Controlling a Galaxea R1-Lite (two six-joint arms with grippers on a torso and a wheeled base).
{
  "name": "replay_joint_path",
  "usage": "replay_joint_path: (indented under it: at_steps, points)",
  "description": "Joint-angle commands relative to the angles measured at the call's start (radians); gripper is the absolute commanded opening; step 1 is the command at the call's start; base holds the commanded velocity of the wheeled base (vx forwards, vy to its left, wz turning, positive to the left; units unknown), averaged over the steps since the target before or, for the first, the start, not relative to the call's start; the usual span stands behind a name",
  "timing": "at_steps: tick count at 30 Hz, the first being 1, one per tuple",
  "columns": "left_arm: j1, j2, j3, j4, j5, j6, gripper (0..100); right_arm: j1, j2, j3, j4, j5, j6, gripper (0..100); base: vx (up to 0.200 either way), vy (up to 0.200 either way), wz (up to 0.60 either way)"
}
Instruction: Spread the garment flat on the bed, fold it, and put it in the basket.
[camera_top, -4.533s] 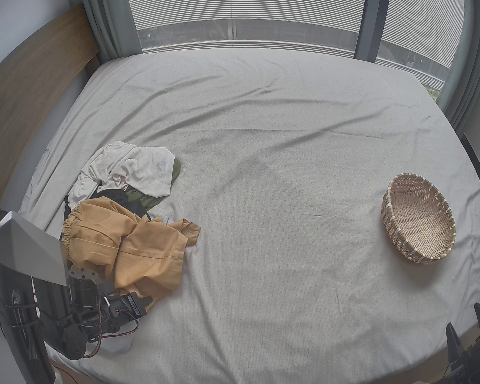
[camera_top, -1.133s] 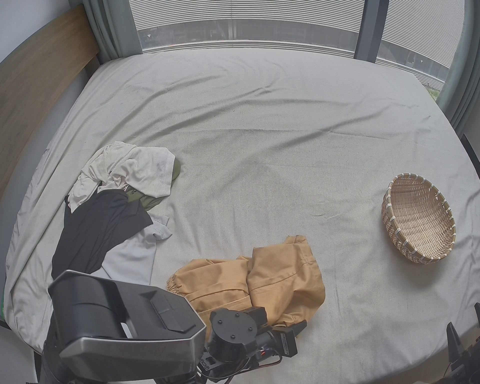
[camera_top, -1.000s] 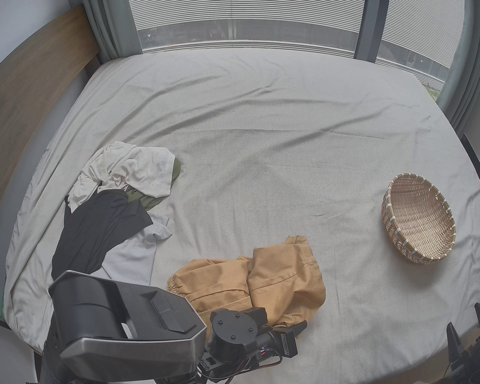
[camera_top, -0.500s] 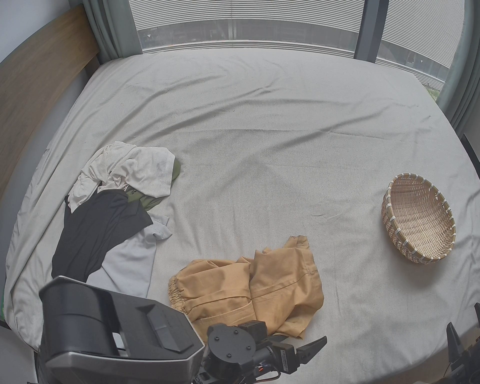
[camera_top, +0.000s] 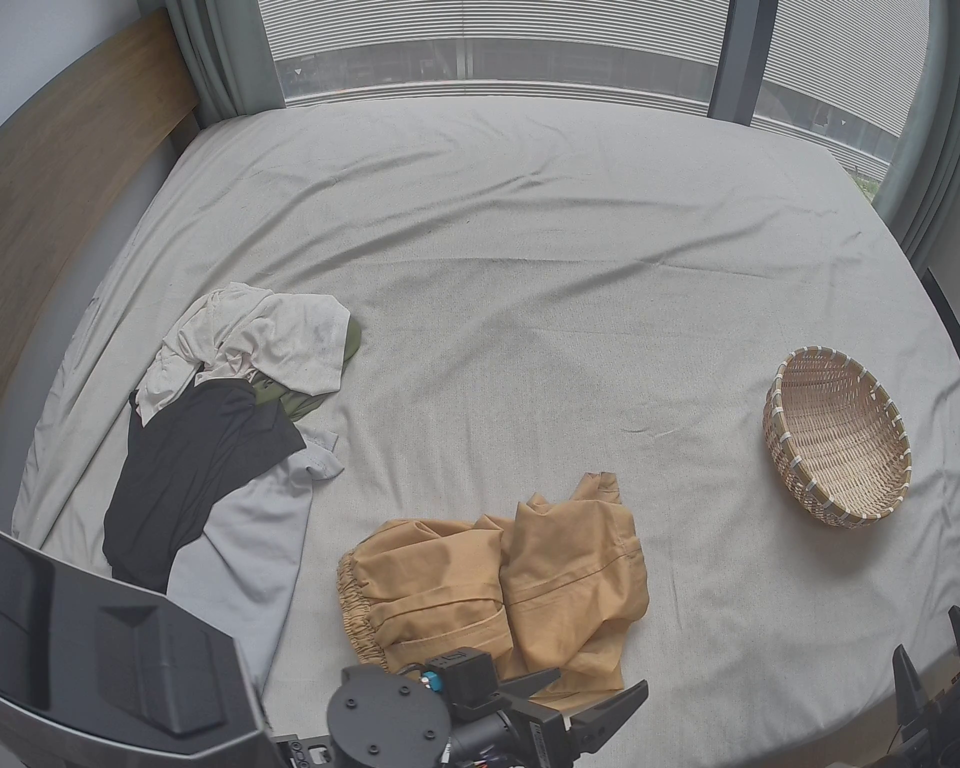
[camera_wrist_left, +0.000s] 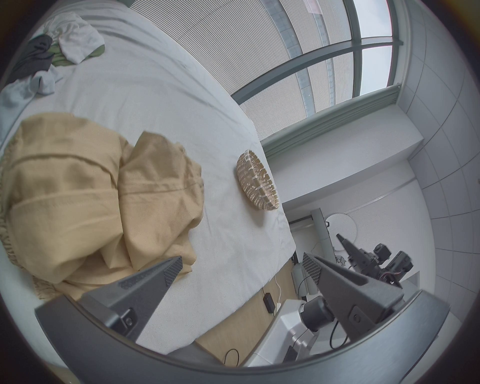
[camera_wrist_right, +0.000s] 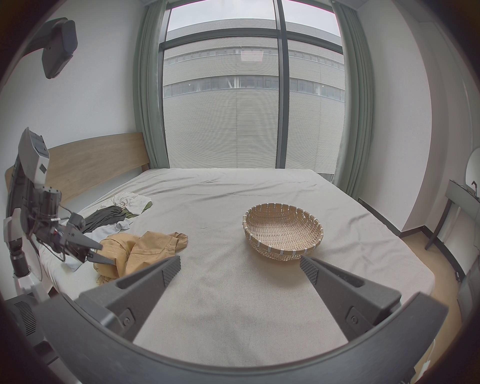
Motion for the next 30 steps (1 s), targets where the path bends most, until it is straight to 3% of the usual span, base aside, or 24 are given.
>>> replay_joint_path:
  at_steps: [1, 9, 12, 19, 22, 27, 30]
  points:
    - [-0.005, -0.139, 0.045, 0.0, 0.011, 0.002, 100, 0.0, -0.015, 0.018, -0.001, 0.001, -0.001, 100, 0.0, 0.0, 0.0]
    - [0.004, -0.255, 0.085, 0.0, 0.049, 0.002, 100, 0.0, -0.015, 0.018, 0.0, 0.001, -0.001, 100, 0.0, 0.0, 0.0]
    - [0.028, -0.307, 0.116, 0.0, 0.097, 0.017, 100, 0.0, -0.015, 0.018, 0.0, 0.001, -0.001, 100, 0.0, 0.0, 0.0]
    - [0.139, -0.367, 0.219, 0.0, 0.141, 0.086, 100, 0.003, -0.016, 0.018, -0.003, 0.002, -0.007, 100, 0.0, 0.0, 0.0]
    - [0.234, -0.369, 0.282, 0.0, 0.164, 0.114, 100, 0.002, -0.016, 0.007, -0.029, 0.005, 0.001, 100, 0.0, 0.0, 0.0]
    - [0.334, -0.399, 0.308, 0.003, 0.177, 0.131, 100, 0.014, 0.18, -0.277, -0.113, 0.004, 0.001, 100, 0.0, 0.0, 0.0]
    - [0.346, -0.416, 0.308, 0.01, 0.178, 0.131, 100, 0.029, 0.246, -0.327, -0.112, 0.007, 0.002, 100, 0.0, 0.0, 0.0]
